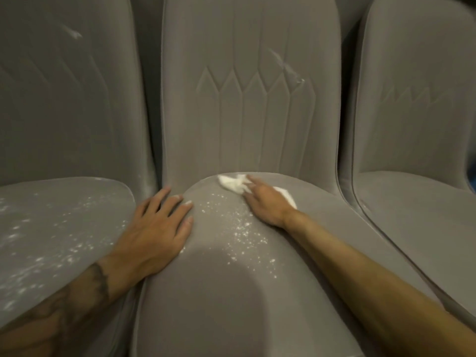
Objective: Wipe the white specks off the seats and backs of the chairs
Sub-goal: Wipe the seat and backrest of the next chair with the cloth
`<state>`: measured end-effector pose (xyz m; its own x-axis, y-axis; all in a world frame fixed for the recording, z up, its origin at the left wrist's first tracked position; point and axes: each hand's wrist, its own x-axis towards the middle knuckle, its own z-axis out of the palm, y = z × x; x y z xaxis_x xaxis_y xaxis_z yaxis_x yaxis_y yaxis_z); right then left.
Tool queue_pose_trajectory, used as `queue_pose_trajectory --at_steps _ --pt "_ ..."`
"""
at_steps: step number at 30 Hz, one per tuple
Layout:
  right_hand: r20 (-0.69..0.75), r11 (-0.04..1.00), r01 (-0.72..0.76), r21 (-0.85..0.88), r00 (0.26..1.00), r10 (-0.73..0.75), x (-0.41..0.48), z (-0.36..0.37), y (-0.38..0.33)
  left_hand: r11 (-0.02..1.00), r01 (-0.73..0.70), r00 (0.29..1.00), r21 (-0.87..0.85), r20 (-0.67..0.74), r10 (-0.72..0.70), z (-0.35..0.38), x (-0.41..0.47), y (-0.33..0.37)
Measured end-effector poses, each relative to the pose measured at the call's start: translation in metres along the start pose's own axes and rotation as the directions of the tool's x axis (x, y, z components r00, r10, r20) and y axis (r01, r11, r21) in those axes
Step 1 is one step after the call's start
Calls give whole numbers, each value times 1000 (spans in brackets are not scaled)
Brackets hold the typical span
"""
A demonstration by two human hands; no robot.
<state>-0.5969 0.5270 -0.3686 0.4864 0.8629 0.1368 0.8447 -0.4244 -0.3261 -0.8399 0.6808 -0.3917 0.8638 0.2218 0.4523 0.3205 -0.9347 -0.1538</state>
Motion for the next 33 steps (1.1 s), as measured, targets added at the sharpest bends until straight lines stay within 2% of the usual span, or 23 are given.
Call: queue_pose_trajectory --at_steps 2,4,6,8,11,13,15,18,20,23,24,26,30,31,33 --pt "24 992 128 -12 992 -128 -8 7 -11 999 34 999 -27 20 -34 1 0 1" --pt "70 981 189 -48 980 -185 -21 -4 4 999 38 998 -29 40 -37 2 0 0" --pt "63 988 128 -82 990 -123 -32 -24 40 998 46 998 -50 44 -44 4 1 -1" --pt "-4 993 2 -115 1000 -3 -36 -41 74 998 46 998 -43 35 -45 4 1 1" --pt "-92 988 -143 -65 986 137 -18 -37 72 999 29 999 -15 15 -28 7 0 0" --pt "-81 996 -91 -21 993 89 -7 -23 47 999 31 999 -17 13 -31 8 0 0" --pt "-22 999 41 -13 999 -42 -10 -14 31 1000 22 1000 11 2 -22 10 -1 -3" --pt "72 982 178 -55 982 -174 -30 -25 47 996 -45 999 76 24 43 18 -2 -7" --pt "67 992 111 -68 992 -106 -35 -37 73 993 -69 997 93 25 67 19 -1 -8" --pt "-50 992 -102 -78 994 98 -15 -39 86 996 -23 1000 86 3 23 16 0 -4" --pt "-78 990 -127 -58 989 122 -4 -34 78 998 -8 1000 67 3 8 14 0 -3" --pt "-72 998 -61 -8 996 60 7 -20 50 999 5 1000 44 2 -5 10 1 -1" --pt "13 976 215 10 976 -216 -18 -5 27 999 5 1000 54 13 -6 6 1 2" --pt "33 970 243 -7 969 -243 -25 -11 34 998 0 1000 59 20 -1 7 1 2" --pt "48 984 174 -35 984 -172 -30 -25 56 998 -15 999 66 35 13 5 1 2"
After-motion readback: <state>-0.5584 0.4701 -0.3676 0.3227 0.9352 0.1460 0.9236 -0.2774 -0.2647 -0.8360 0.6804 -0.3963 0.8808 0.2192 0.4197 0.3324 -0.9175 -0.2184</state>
